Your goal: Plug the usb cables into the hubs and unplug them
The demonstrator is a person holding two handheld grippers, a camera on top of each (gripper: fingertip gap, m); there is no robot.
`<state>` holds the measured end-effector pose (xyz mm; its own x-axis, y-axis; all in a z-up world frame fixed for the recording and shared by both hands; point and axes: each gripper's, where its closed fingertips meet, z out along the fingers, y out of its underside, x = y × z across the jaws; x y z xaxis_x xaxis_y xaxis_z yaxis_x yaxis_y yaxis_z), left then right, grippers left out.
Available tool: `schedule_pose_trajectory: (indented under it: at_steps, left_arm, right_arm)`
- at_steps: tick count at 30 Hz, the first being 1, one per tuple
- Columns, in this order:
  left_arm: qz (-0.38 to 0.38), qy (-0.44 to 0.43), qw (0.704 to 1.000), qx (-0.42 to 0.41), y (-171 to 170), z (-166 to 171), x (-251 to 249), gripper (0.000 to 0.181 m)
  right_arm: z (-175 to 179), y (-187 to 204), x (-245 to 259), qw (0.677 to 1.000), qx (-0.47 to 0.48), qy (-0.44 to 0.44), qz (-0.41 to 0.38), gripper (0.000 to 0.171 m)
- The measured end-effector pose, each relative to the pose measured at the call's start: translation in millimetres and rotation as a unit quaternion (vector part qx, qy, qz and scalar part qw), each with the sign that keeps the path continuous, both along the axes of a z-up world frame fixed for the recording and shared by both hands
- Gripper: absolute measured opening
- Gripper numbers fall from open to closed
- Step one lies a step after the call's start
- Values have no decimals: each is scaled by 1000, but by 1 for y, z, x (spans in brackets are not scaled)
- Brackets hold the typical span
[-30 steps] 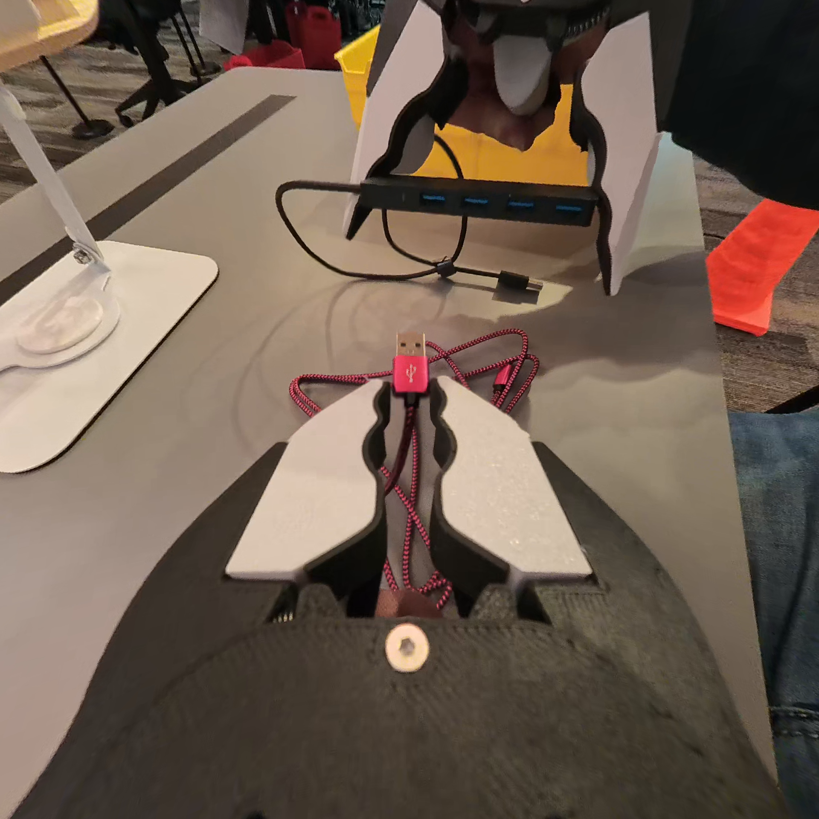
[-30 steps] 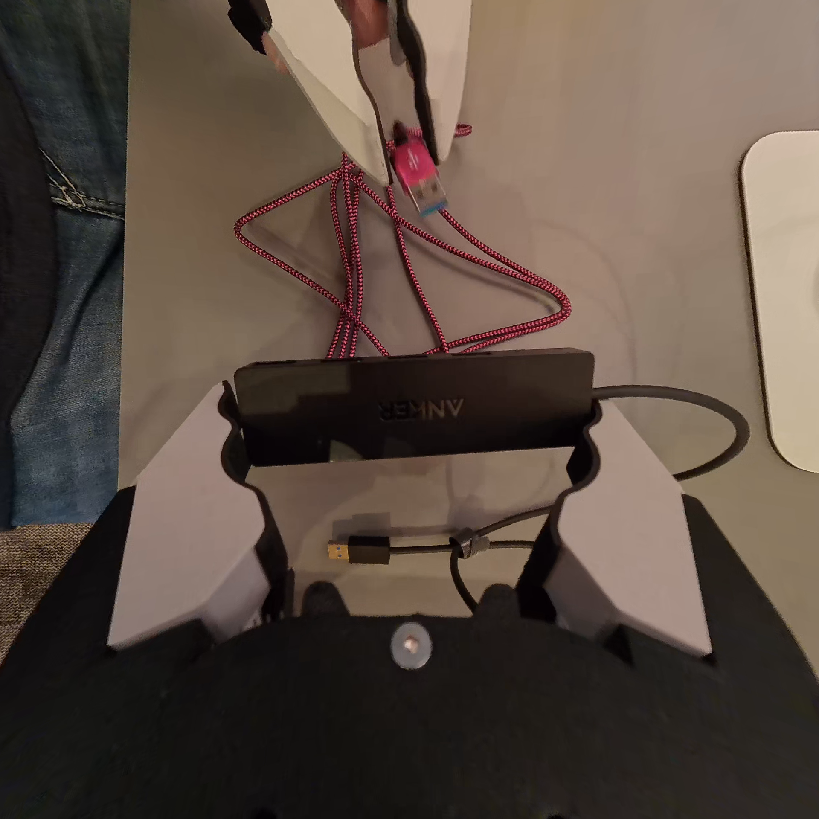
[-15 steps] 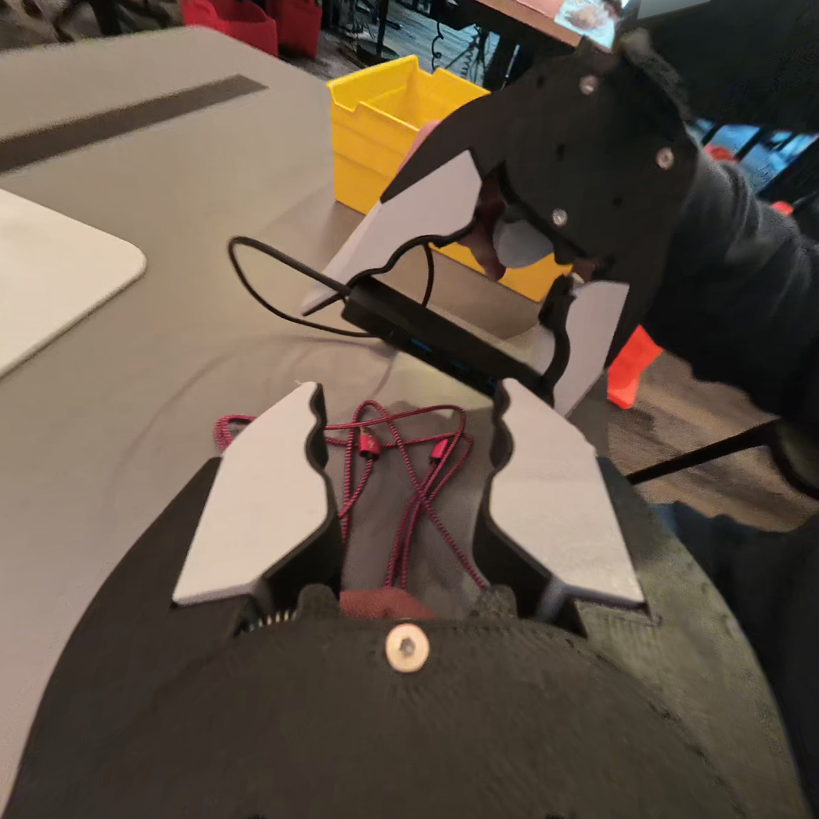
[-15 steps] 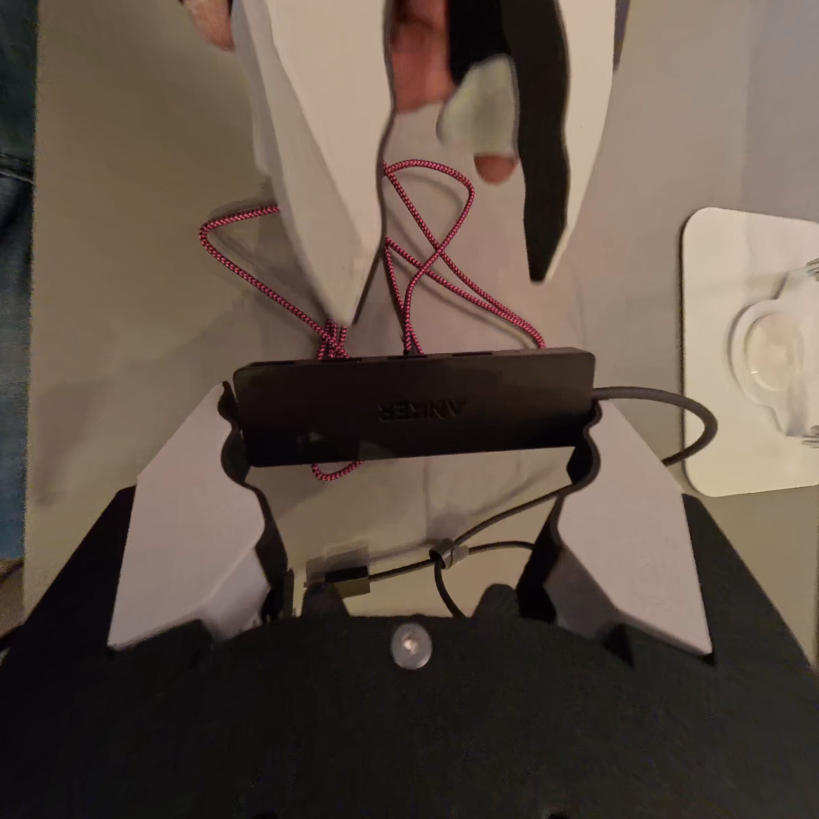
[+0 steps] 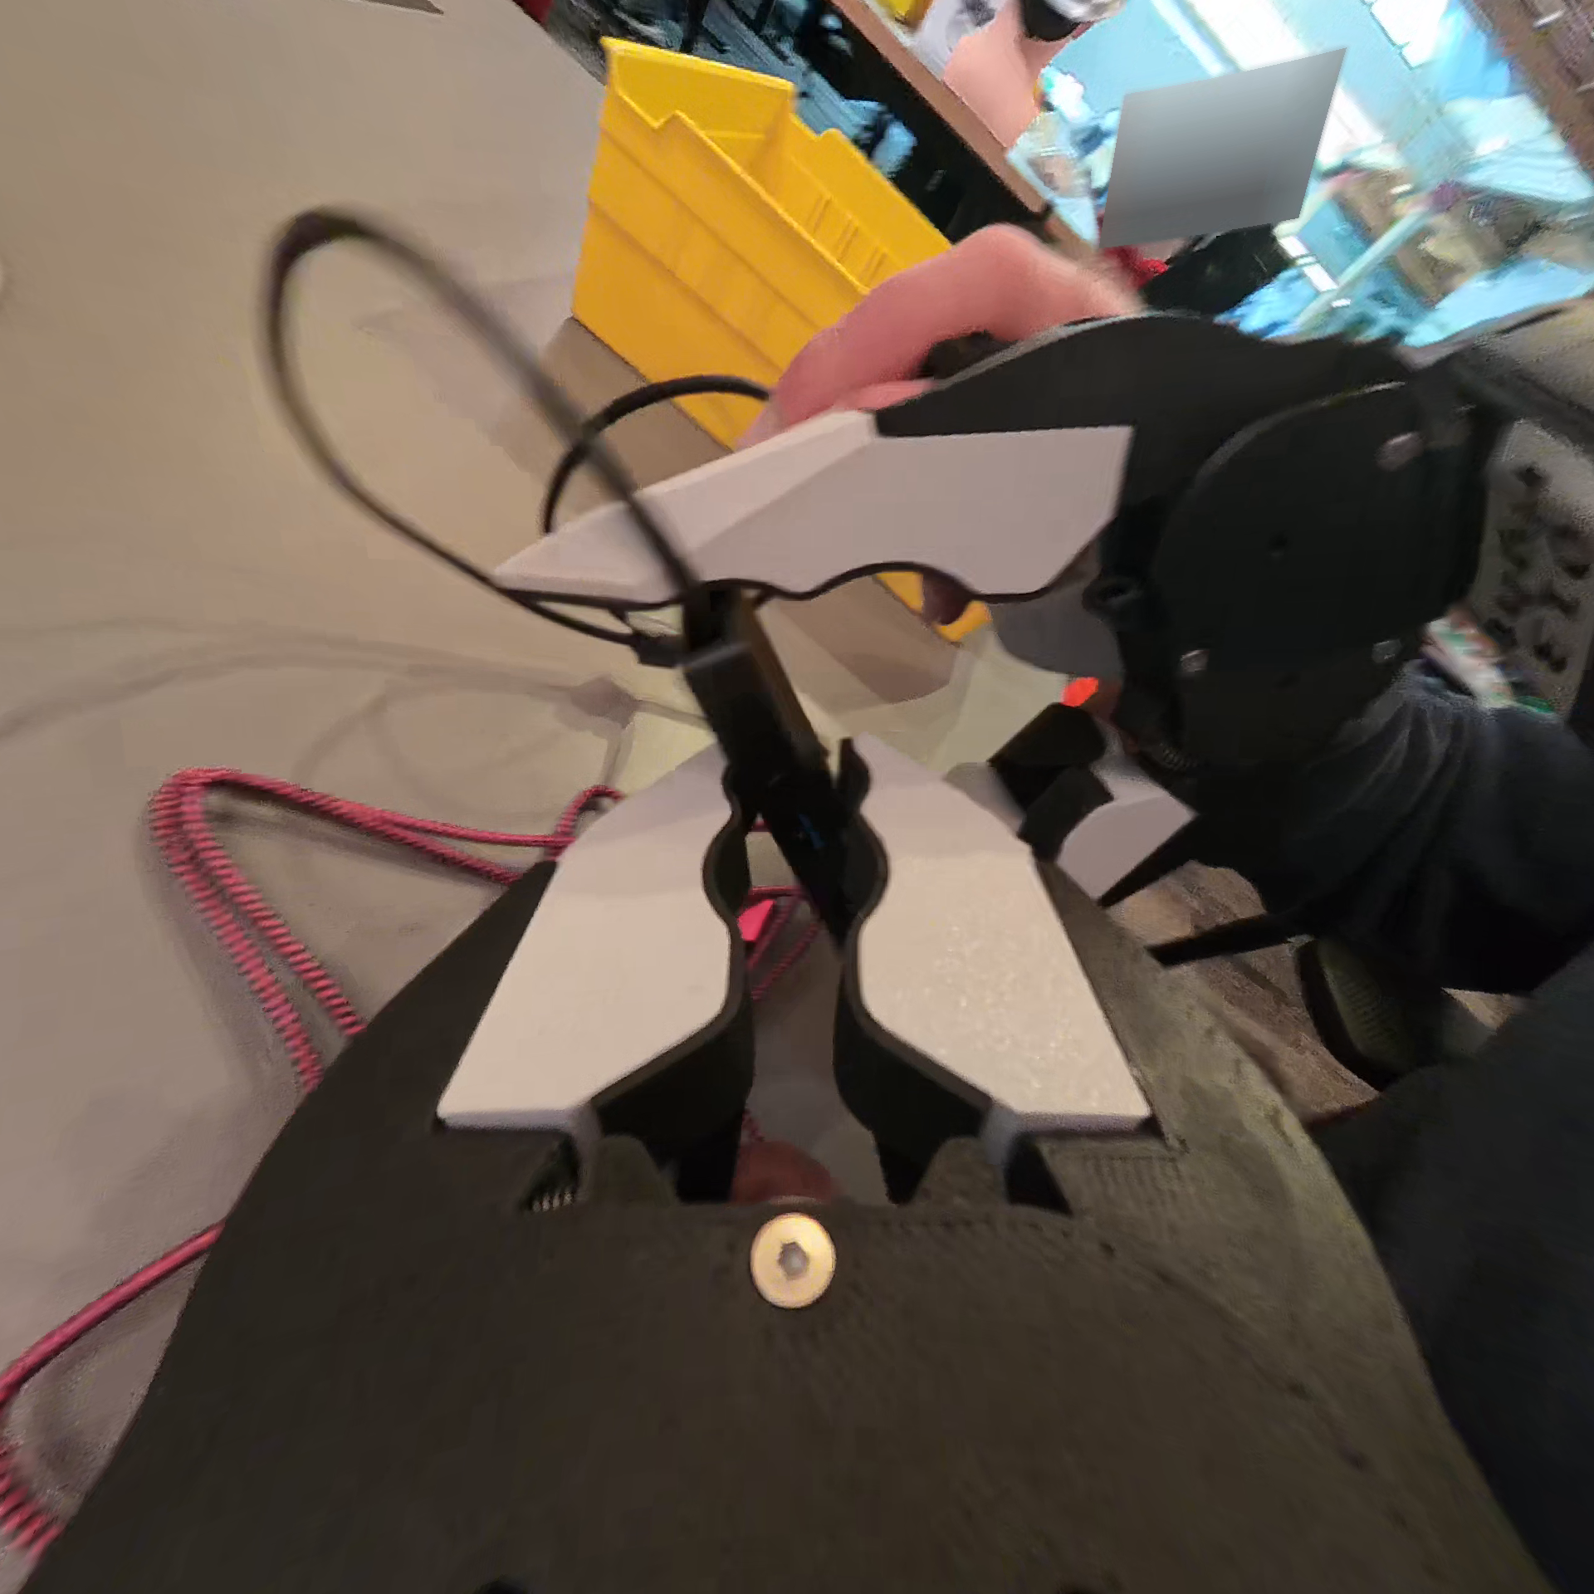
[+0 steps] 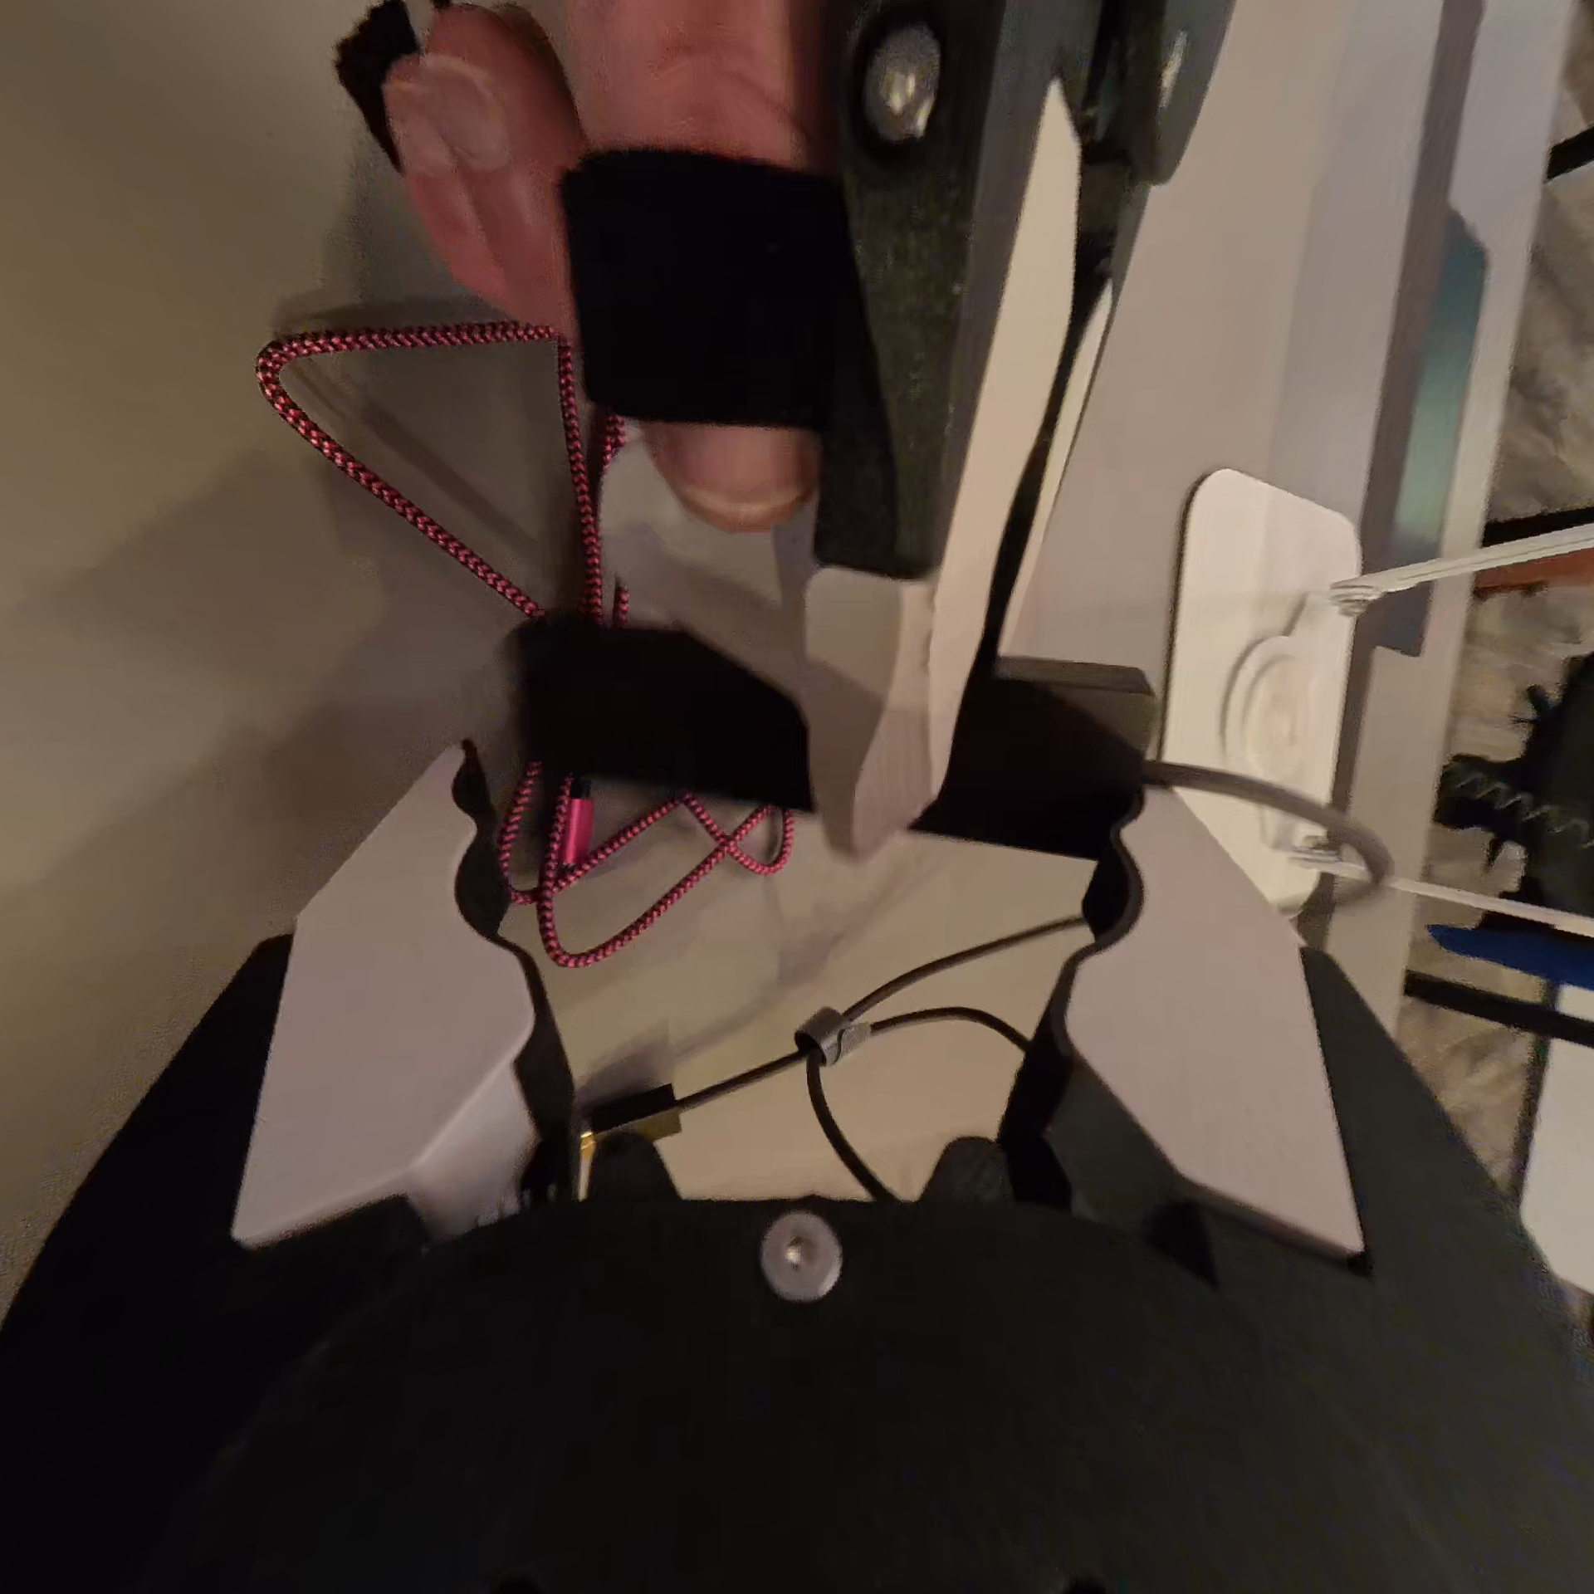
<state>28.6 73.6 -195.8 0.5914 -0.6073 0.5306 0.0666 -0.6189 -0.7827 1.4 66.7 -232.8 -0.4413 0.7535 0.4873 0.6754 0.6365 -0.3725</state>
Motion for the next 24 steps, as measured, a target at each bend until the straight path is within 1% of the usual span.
schedule_pose_trajectory:
  at_steps: [1, 3, 5, 6, 8, 12, 16, 21, 24]
  left_arm:
    - [15, 8, 1000, 8, 3, -1, -7, 11]
    - [23, -26, 999, 9, 3, 11, -16, 11]
    - [49, -4, 998, 32, 7, 20, -33, 11]
    - [59, -7, 997, 42, 8, 27, -41, 11]
    - [82, -16, 995, 56, 10, 41, -59, 10]
    - [131, -25, 988, 77, 10, 58, -96, 11]
    - [176, -46, 980, 81, 7, 63, -125, 11]
    - [212, -61, 973, 71, 6, 52, -150, 11]
    - [223, -71, 970, 61, 6, 42, -160, 11]
  right_arm:
    - [4, 2, 1, 1000, 8, 9, 1, 133]
    - [9, 7, 6, 1000, -2, 12, -11, 133]
    - [12, 4, 11, 999, -48, 19, -9, 127]
    - [12, 0, 13, 997, -78, 22, -4, 123]
    - [8, -7, 16, 993, -122, 3, 4, 125]
    - [-3, -19, 7, 990, -132, -35, 39, 125]
    - [-20, -29, -15, 988, -113, -78, 72, 123]
    - [-47, -29, -38, 981, -108, -134, 92, 124]
    - [-56, -34, -47, 971, -146, -155, 105, 124]
